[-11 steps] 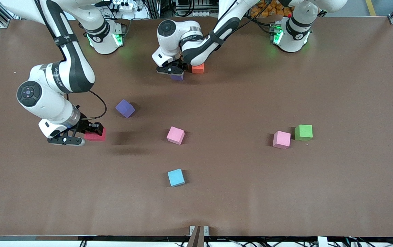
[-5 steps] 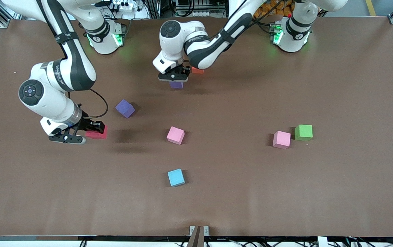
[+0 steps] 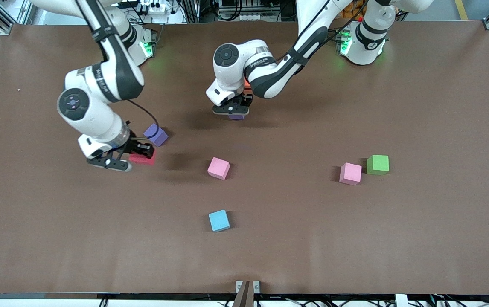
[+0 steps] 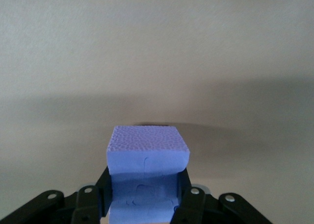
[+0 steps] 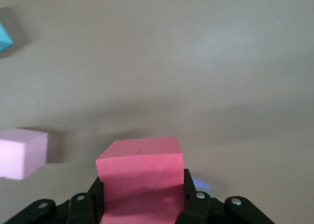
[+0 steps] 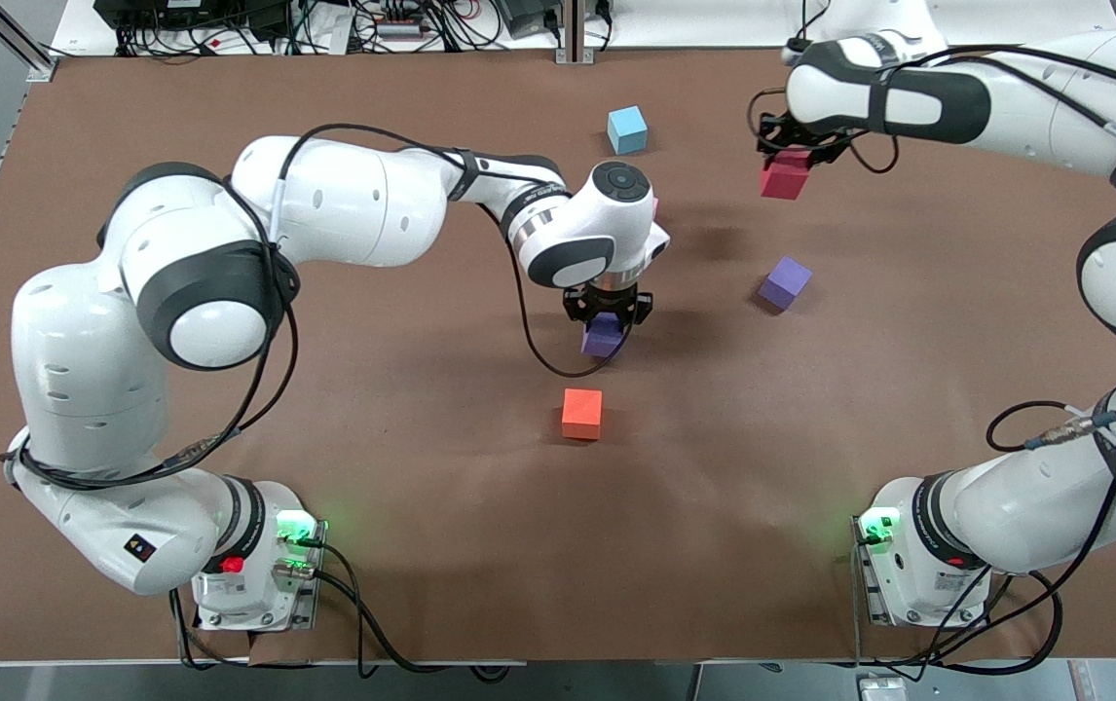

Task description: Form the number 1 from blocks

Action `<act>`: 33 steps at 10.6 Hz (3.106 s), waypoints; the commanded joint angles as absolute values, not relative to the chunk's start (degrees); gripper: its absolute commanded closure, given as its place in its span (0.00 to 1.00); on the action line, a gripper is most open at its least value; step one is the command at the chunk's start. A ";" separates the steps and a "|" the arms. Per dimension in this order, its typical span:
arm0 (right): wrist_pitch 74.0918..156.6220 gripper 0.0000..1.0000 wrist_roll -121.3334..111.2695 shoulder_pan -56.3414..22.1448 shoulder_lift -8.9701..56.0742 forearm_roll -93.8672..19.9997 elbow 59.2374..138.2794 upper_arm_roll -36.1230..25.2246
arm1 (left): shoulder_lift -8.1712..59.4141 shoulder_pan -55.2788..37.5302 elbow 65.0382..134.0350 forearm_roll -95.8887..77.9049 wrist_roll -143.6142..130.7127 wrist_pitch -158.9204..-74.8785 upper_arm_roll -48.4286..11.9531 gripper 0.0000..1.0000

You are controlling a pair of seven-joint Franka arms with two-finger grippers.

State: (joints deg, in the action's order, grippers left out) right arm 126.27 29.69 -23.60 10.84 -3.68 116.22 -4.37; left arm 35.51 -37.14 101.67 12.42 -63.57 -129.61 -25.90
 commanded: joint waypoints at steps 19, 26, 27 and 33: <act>119.44 0.57 33.13 -31.46 3.16 -5.62 121.99 -4.40 | 31.38 -24.43 119.00 16.17 -68.20 -144.66 -38.06 1.00; 119.44 0.57 34.98 -33.31 2.64 -6.94 121.82 -4.48 | 26.48 -22.25 119.36 15.91 -69.69 -143.53 -38.06 0.00; 119.44 0.57 35.24 -33.48 2.55 -7.90 121.73 -4.48 | 23.58 -20.76 119.01 15.65 -69.44 -140.65 -37.97 0.00; 121.28 0.57 43.40 -43.14 10.70 -8.35 113.66 -4.48 | 7.14 -0.47 118.39 10.99 -64.61 -130.80 -38.94 0.00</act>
State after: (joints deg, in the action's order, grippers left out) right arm 121.05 40.83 -40.77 6.35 -7.69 118.21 -4.17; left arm 11.92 -5.04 116.99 13.26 -66.26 -133.42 -38.17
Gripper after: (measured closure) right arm 0.388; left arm 0.000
